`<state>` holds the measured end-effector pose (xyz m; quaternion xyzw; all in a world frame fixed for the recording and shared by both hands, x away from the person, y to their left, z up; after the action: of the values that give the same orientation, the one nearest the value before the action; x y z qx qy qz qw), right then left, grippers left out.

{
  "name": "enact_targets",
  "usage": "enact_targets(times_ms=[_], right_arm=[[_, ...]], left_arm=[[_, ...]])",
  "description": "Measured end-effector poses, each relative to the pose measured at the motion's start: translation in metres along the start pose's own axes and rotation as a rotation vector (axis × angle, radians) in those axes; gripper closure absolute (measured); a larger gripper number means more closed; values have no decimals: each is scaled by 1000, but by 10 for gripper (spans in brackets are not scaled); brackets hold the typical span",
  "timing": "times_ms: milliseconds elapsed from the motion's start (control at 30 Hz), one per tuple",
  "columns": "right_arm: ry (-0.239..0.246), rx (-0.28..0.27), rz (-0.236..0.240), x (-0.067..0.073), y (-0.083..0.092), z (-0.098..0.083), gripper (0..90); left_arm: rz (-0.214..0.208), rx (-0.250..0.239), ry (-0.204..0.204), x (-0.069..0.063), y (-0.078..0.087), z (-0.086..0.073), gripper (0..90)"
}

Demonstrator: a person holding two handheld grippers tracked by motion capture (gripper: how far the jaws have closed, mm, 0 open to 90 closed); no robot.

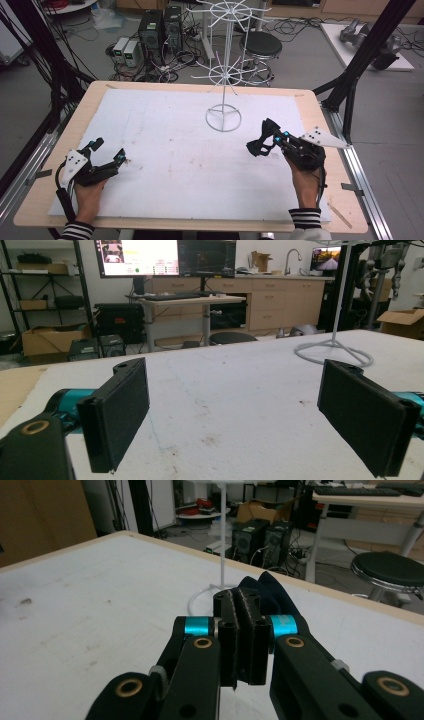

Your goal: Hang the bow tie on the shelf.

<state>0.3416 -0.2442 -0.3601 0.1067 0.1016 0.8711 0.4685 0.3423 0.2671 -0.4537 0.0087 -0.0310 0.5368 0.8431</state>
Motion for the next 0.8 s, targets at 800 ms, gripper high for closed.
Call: enact_targets(times_ms=[800], right_arm=[[54, -116, 136, 53, -27, 57, 871]], left_arm=[[-1, 1, -2, 0, 0, 0, 136]])
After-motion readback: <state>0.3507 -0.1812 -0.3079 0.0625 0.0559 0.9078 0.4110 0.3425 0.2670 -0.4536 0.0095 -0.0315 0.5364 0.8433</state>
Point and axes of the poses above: each handheld gripper's, and its own axes: y roughly backward along the jaws, z roughly out of its top, x roughly to its left, the point moved 7 cm from there along -y, roughly forward along the jaws, and after that the axes turned 4 degrees about -y, right-handed, at the moved point
